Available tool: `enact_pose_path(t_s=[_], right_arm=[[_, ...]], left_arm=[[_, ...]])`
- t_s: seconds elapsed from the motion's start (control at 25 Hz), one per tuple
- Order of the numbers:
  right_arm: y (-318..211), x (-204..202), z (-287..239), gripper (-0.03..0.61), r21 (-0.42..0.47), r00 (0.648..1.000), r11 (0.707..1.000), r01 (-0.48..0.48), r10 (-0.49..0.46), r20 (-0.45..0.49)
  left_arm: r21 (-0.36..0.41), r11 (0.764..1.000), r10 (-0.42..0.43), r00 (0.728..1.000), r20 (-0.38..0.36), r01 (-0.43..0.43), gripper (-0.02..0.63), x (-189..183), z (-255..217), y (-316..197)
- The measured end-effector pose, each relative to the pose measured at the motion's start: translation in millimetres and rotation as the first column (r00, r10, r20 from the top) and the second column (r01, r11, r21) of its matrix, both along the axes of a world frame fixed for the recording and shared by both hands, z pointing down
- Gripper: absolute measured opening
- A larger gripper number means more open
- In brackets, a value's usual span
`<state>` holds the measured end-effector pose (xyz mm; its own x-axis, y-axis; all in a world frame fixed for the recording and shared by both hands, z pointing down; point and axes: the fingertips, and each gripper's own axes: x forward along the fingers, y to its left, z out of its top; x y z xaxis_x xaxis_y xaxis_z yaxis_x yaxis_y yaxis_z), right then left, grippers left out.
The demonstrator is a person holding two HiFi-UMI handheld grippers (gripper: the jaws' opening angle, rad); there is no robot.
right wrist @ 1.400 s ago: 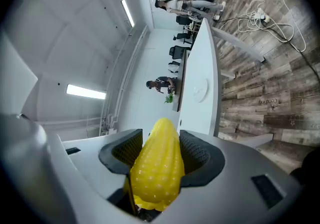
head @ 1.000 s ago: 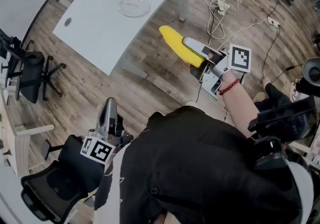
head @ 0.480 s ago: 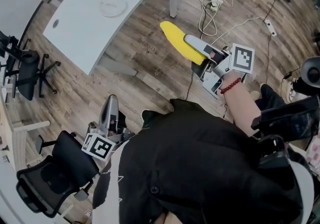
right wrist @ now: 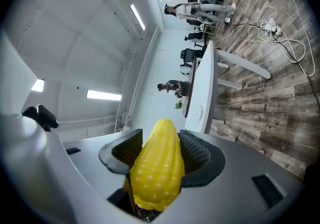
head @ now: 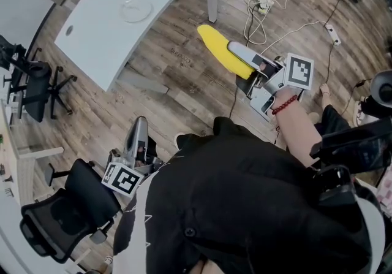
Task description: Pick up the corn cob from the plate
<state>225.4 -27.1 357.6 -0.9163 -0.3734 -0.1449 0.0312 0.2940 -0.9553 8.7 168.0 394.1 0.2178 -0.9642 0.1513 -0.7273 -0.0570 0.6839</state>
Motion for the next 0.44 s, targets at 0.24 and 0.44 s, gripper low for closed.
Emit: enact_pose_path(t_s=[0.24, 0.44], right_arm=[[4, 4, 2, 0.242, 0.007, 1.0, 1.0, -0.005, 0.005, 0.012], [6, 8, 9, 0.242, -0.006, 1.0, 1.0, -0.02, 0.02, 0.016]], left_arm=[[0.009, 1.0, 0.022, 0.999, 0.023, -0.023, 0.013, 6, -3, -3], [0.007, 0.999, 0.041, 0.999, 0.035, -0.041, 0.014, 12, 2, 1]])
